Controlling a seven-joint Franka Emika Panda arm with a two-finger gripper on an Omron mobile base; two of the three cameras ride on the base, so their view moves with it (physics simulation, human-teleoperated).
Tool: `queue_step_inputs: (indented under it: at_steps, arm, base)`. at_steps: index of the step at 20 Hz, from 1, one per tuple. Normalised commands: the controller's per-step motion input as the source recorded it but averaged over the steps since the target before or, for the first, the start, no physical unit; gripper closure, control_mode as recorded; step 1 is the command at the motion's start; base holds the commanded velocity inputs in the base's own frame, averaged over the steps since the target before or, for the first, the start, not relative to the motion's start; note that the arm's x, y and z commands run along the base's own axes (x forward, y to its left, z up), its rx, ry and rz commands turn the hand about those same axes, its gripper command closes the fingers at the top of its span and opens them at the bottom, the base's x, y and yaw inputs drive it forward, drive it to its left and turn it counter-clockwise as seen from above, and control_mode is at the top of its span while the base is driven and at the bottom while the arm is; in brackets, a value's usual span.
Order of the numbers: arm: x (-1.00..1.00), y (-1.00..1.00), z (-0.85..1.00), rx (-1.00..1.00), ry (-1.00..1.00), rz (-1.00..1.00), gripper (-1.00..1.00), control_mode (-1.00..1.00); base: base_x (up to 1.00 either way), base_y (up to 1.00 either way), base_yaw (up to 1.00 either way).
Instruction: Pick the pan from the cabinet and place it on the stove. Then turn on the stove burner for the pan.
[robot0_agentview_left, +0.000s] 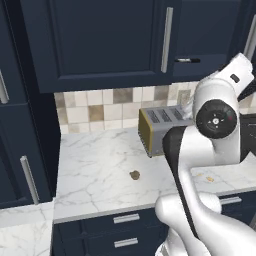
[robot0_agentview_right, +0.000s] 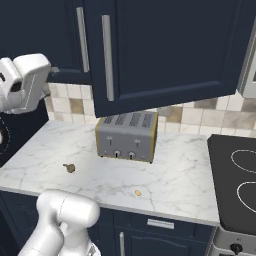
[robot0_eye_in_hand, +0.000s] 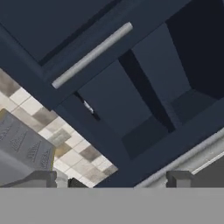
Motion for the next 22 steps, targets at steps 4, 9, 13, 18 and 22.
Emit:
queue_step_inputs:
  at_steps: [4,9,13,18,22]
  arm:
    - [0.74,-0.02,-0.08,-0.09,0.10,-0.12,-1.00,-1.00]
    - [0.69,-0.19,-0.13,-0.07,0.06,-0.13,-1.00,-1.00]
    - [0.62,-0.32,-0.16,-0.05,0.08,-0.14,-1.00,-1.00]
    - [0.61,-0.40,-0.23,-0.03,0.10,-0.12,-1.00,-1.00]
    - [0.63,-0.35,-0.31,-0.03,0.14,-0.09,-1.00,-1.00]
  base:
    - [0.00,0.00,0.00]
    - [0.00,0.00,0.00]
    - [0.00,0.00,0.00]
    - [0.00,0.00,0.00]
    - [0.00,0.00,0.00]
